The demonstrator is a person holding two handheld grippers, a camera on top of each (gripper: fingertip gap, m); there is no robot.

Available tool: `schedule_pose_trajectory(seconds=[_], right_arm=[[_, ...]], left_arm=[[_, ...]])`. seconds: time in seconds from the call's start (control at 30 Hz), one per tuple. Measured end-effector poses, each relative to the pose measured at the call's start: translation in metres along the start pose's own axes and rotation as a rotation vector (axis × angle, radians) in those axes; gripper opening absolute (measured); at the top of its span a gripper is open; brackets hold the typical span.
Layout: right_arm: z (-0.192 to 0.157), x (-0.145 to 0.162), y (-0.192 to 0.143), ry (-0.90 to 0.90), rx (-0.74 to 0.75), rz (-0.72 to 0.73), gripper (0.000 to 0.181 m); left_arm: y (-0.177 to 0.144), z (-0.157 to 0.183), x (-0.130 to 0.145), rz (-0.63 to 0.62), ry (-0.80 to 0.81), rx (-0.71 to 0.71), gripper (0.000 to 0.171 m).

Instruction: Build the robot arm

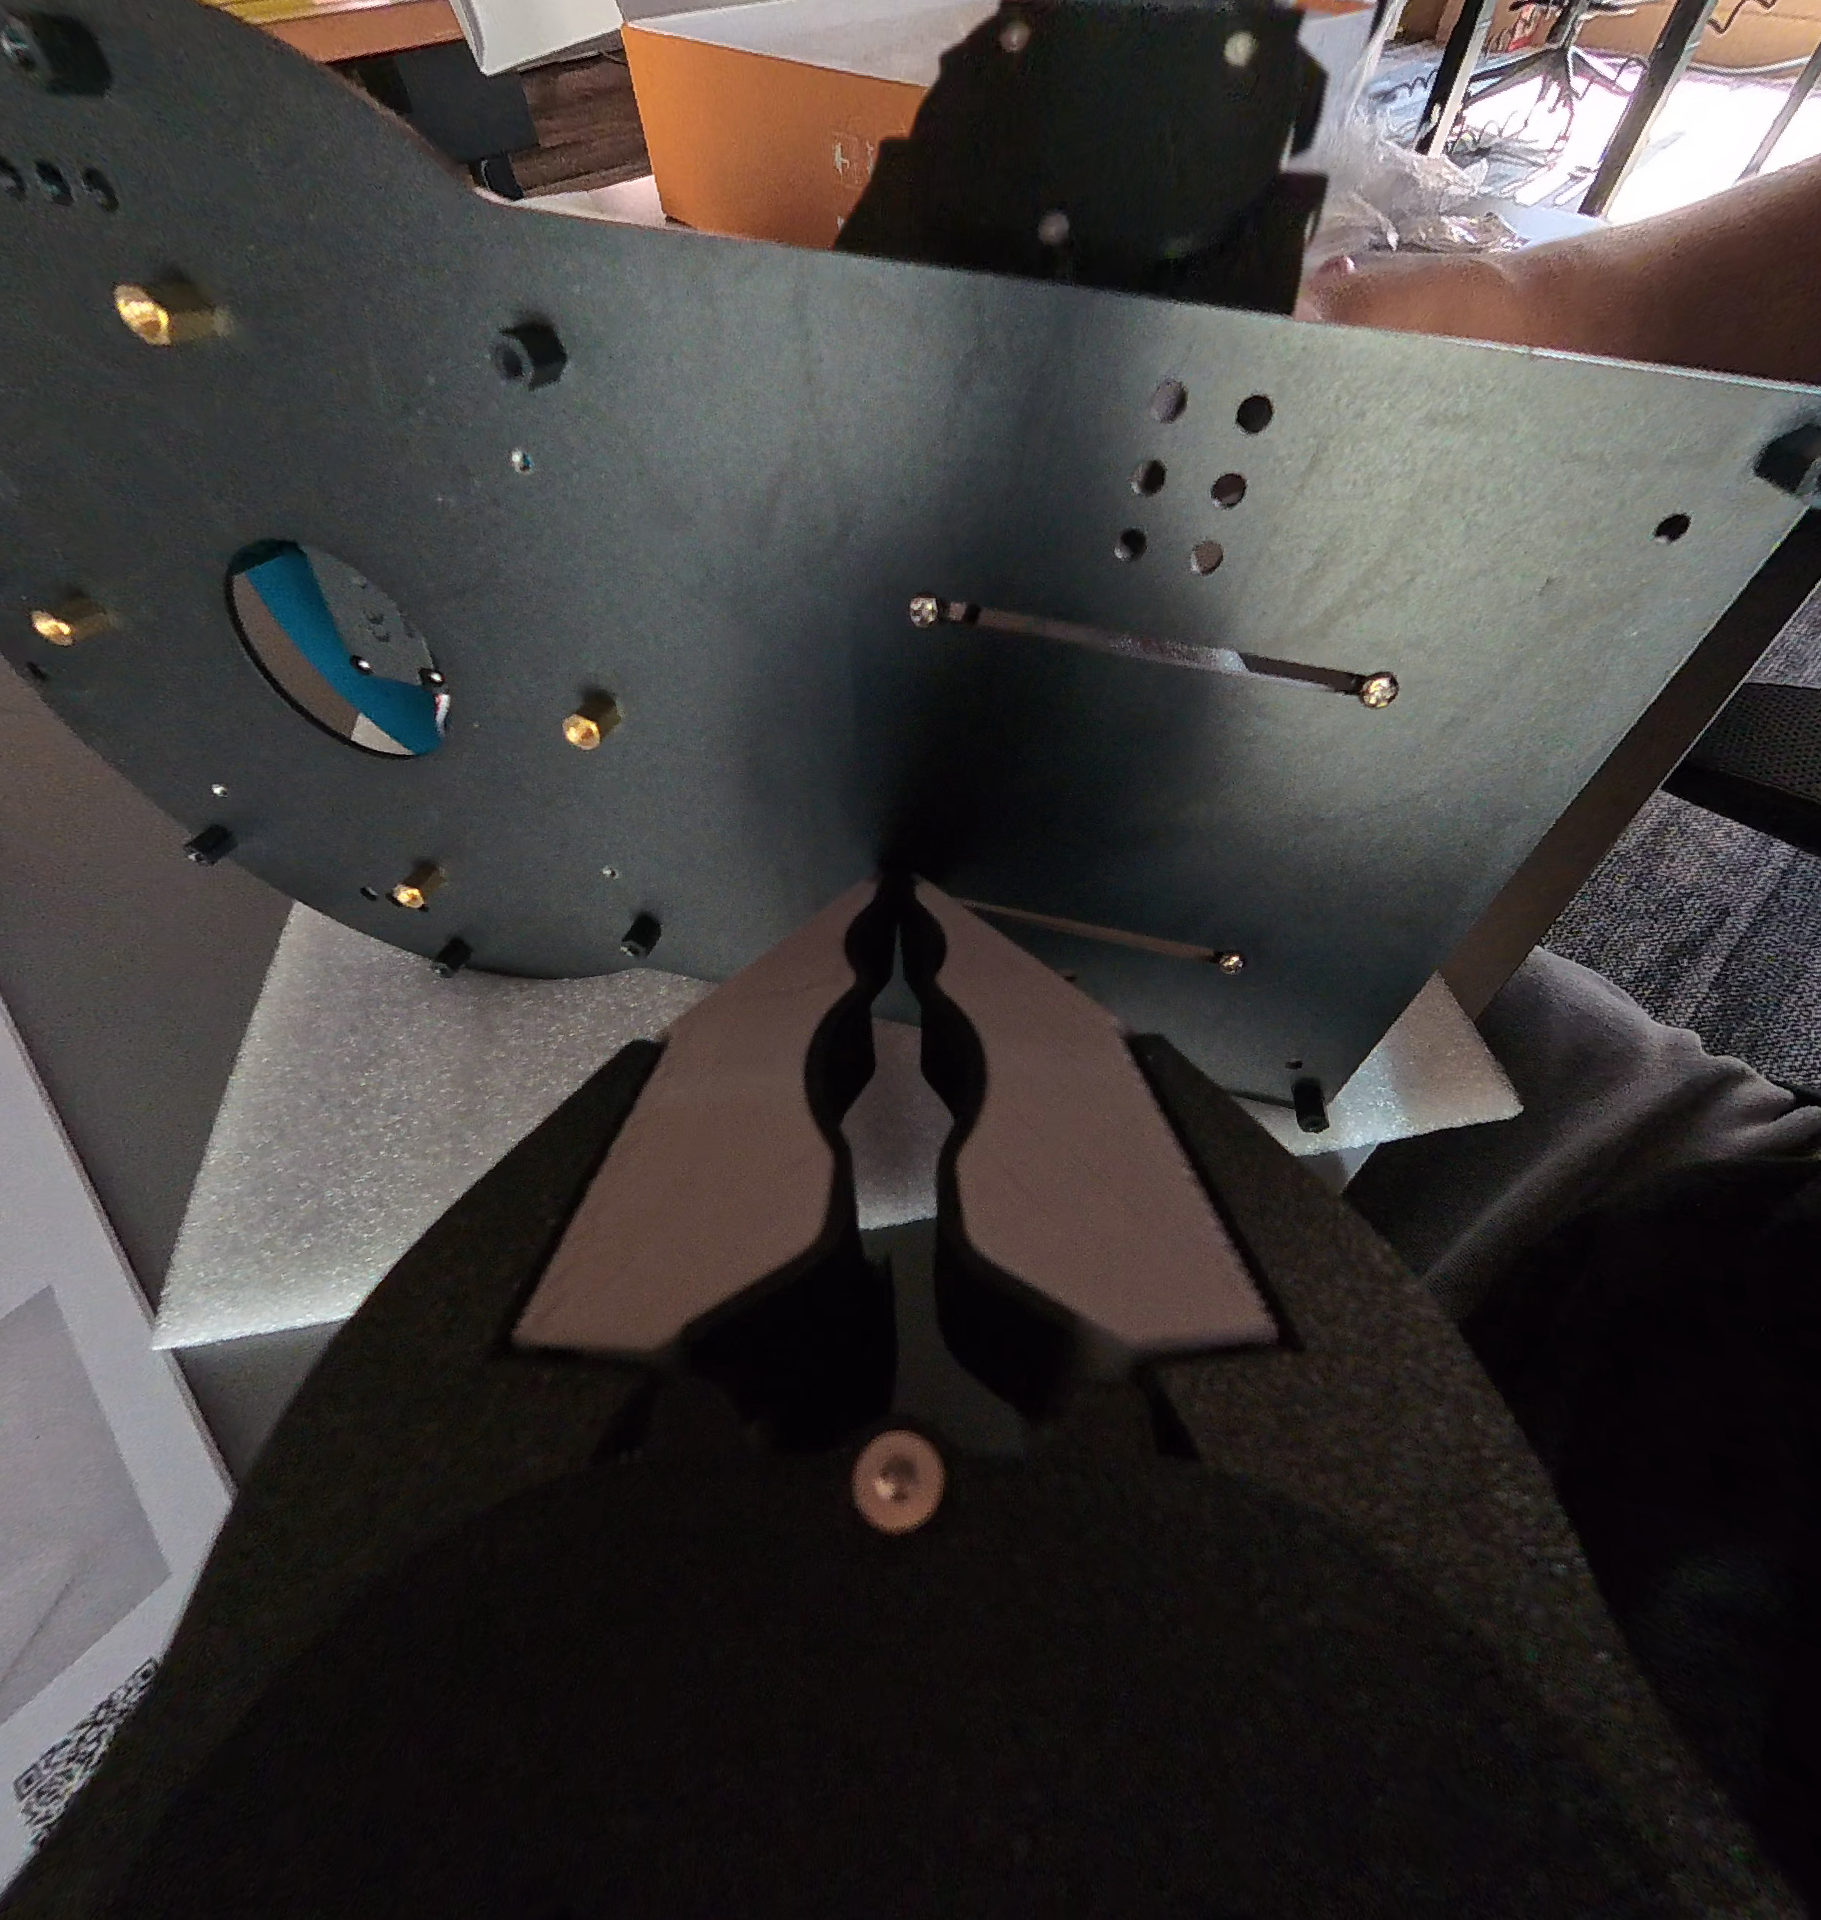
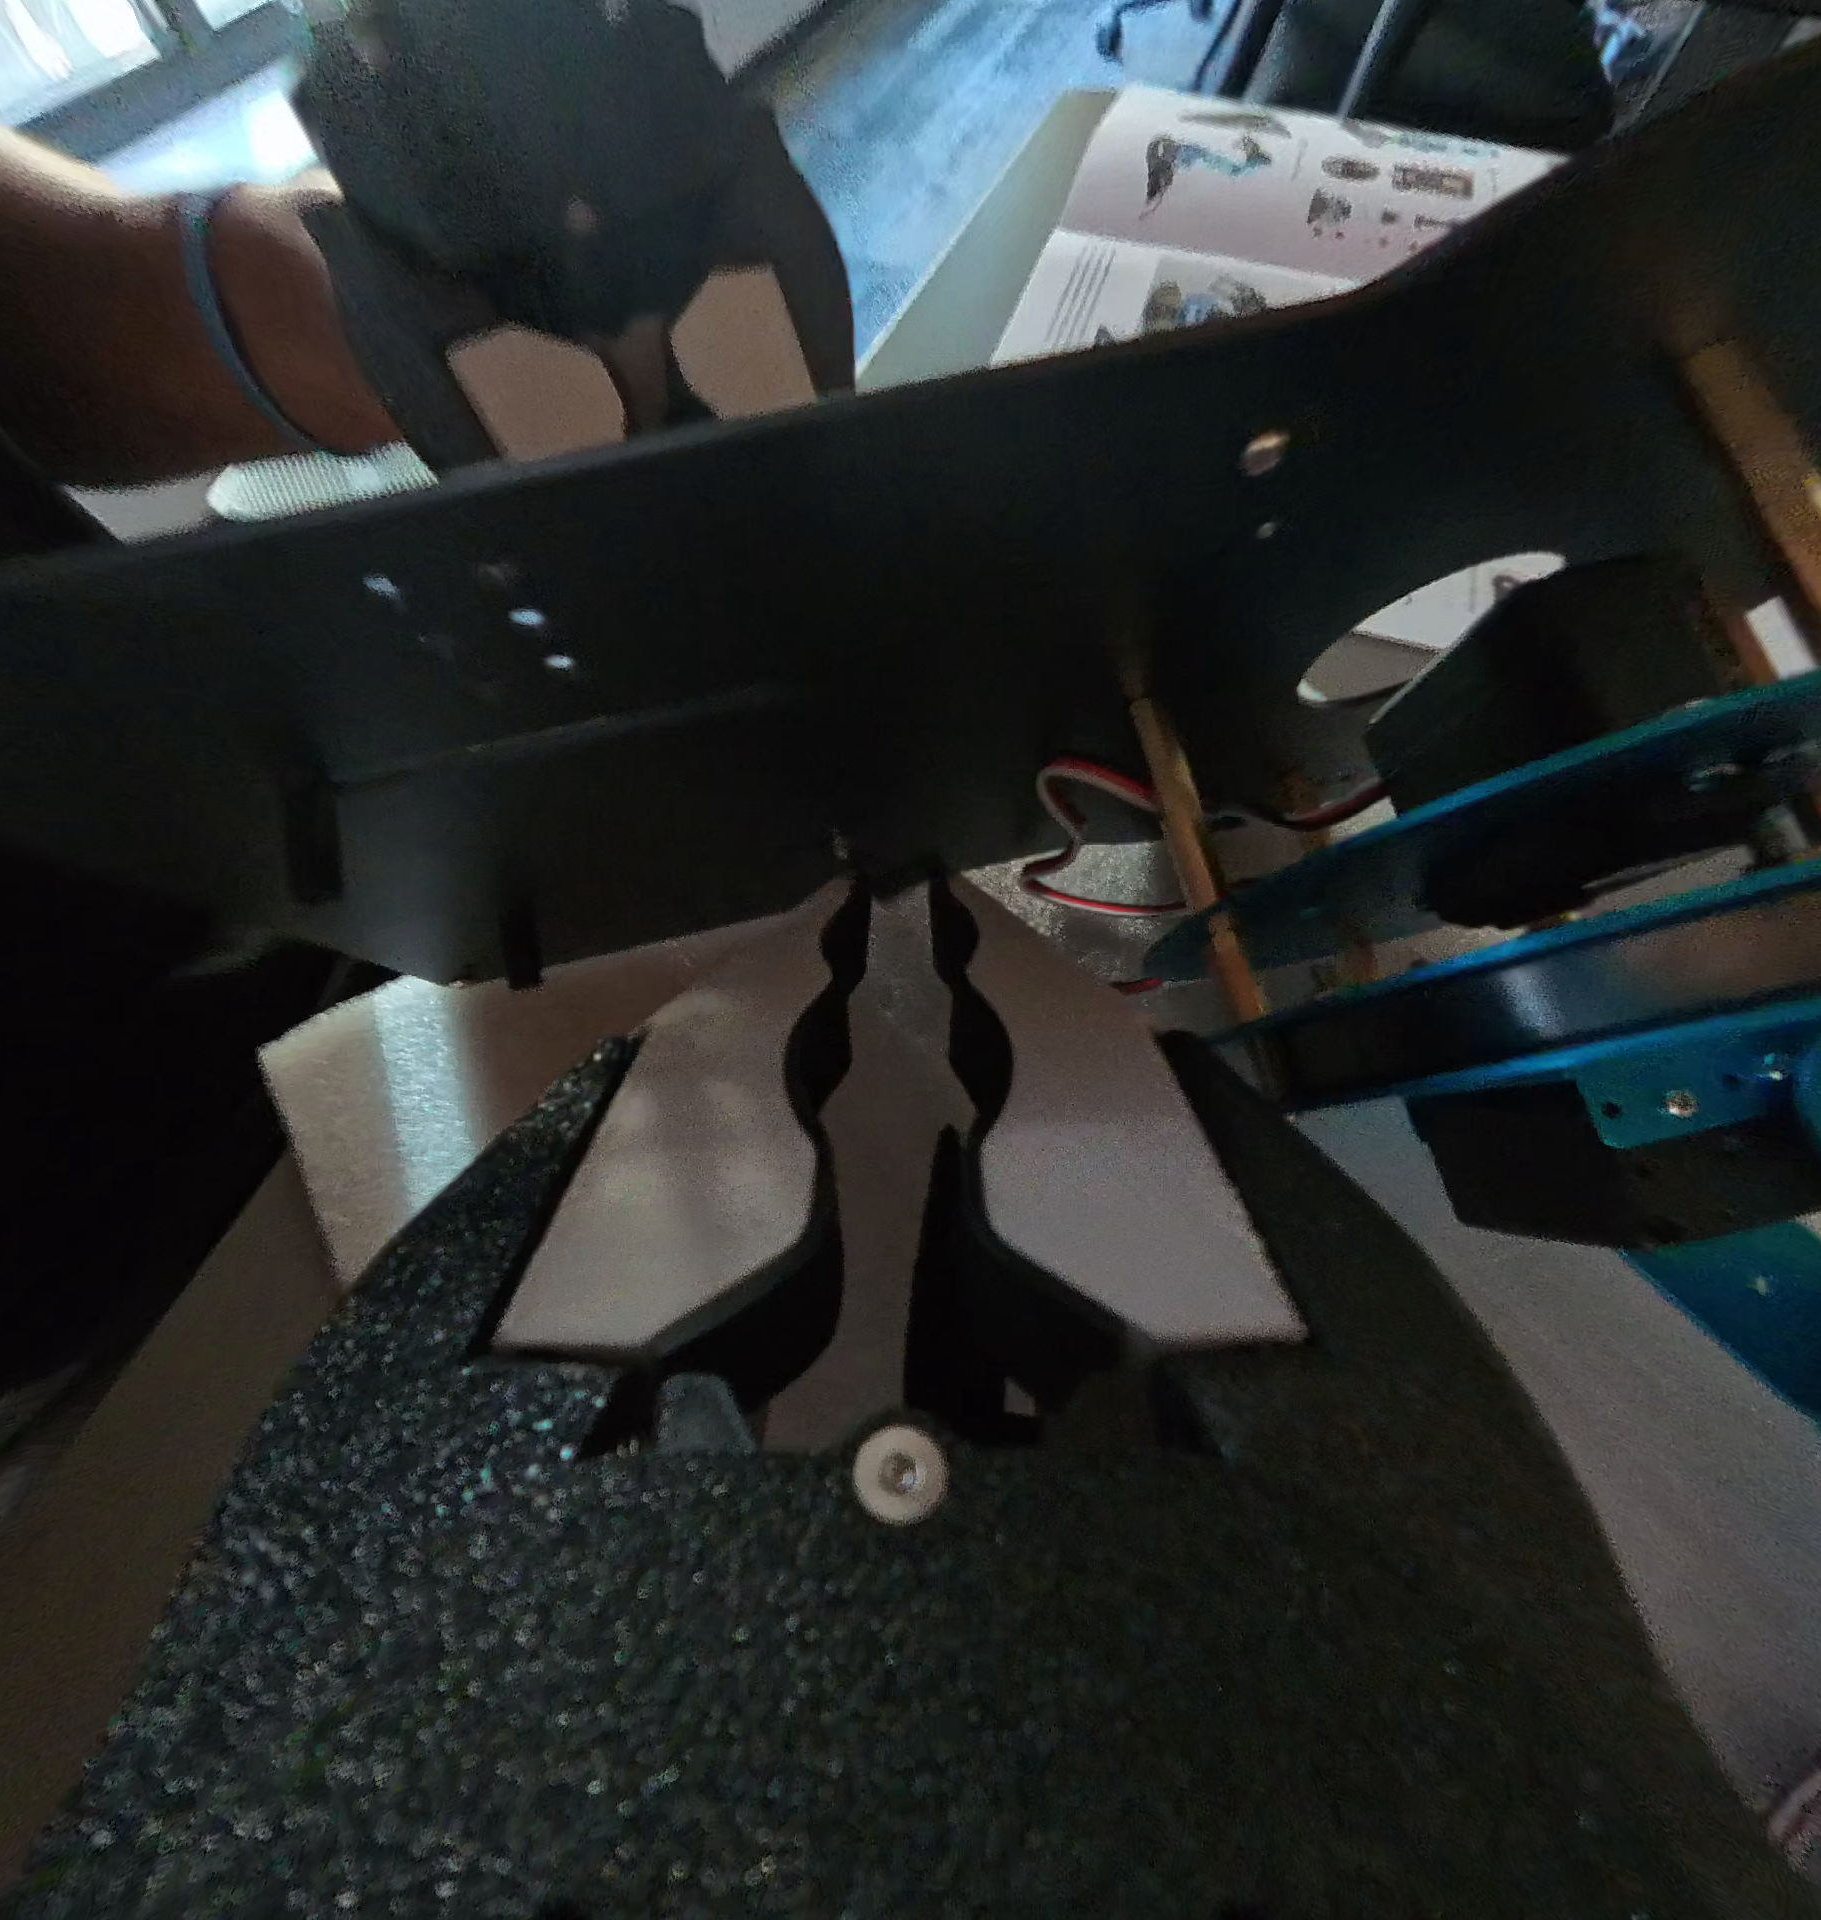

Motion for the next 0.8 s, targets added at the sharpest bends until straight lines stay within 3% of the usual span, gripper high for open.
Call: schedule_pose_trajectory(seconds=[0.33, 0.43, 0.57, 0.7, 0.8], right_arm=[[0.002, 0.01, -0.003, -0.058, 0.005, -0.103, 0.014], [0.008, 0.014, 0.003, -0.02, 0.015, -0.125, 0.024], [0.008, 0.013, 0.014, -0.115, 0.105, -0.142, 0.024], [0.007, 0.006, 0.022, -0.127, 0.026, -0.129, 0.019], [0.006, 0.005, 0.026, -0.191, 0.062, -0.164, 0.023]], left_arm=[[0.0, 0.0, 0.0, -0.005, 0.006, 0.003, 0.0], [0.0, 0.0, 0.0, -0.006, 0.009, -0.001, 0.0], [0.0, -0.001, -0.001, -0.011, 0.006, 0.005, 0.0], [0.0, 0.0, -0.001, -0.013, 0.013, 0.002, 0.0], [0.0, -0.001, 0.0, -0.008, 0.009, 0.005, 0.0]])
Point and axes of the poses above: each gripper's, where its closed fingertips meet, y out along the fingers, x out of its underside, z = x × y across the jaws, the point moved 7 cm from there along -y, back along the fingers
